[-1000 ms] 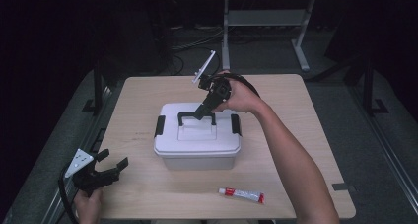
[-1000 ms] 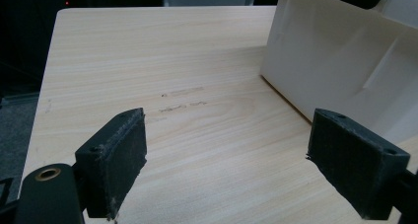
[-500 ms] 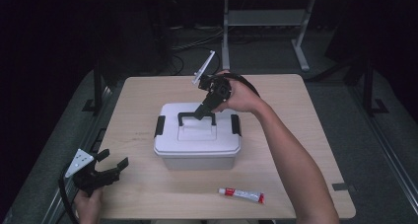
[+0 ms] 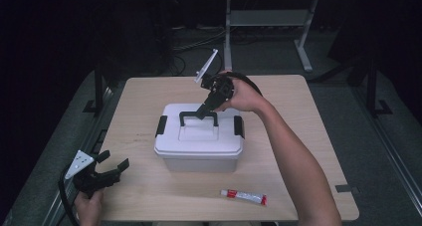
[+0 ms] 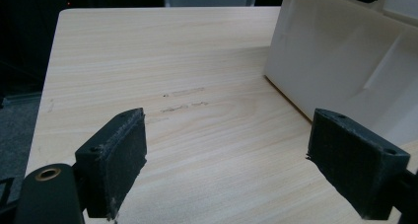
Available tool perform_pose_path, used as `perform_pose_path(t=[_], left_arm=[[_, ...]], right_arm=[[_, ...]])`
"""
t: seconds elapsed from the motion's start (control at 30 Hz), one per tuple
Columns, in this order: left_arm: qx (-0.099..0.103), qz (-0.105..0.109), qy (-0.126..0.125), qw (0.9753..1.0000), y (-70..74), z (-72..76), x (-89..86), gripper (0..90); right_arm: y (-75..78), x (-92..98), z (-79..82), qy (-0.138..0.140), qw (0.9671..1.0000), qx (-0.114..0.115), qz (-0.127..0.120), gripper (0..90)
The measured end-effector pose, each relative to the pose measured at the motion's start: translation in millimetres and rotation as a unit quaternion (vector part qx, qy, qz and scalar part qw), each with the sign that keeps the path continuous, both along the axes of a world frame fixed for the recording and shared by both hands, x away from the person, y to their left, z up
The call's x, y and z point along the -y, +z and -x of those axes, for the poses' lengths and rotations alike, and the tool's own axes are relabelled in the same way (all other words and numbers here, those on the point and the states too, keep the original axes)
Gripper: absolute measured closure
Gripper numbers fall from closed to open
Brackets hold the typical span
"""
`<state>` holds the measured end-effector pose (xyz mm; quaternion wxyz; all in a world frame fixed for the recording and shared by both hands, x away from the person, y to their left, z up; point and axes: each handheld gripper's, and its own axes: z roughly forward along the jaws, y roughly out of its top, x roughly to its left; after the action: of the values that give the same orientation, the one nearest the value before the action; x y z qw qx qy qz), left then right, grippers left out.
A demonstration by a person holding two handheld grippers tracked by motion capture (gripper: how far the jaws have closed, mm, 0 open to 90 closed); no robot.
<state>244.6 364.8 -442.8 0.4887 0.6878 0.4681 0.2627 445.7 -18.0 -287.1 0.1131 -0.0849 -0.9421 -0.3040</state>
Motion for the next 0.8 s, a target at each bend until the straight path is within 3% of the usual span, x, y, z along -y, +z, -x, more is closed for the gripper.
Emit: perform_pose_path(t=[0.8], left_arm=[[0.002, -0.001, 0.001, 1.0, 0.0, -0.7, 1.5, 14.1]], right_arm=[[22.2, 14.9, 5.8, -0.012, 0.9997, 0.019, -0.013, 84.3]])
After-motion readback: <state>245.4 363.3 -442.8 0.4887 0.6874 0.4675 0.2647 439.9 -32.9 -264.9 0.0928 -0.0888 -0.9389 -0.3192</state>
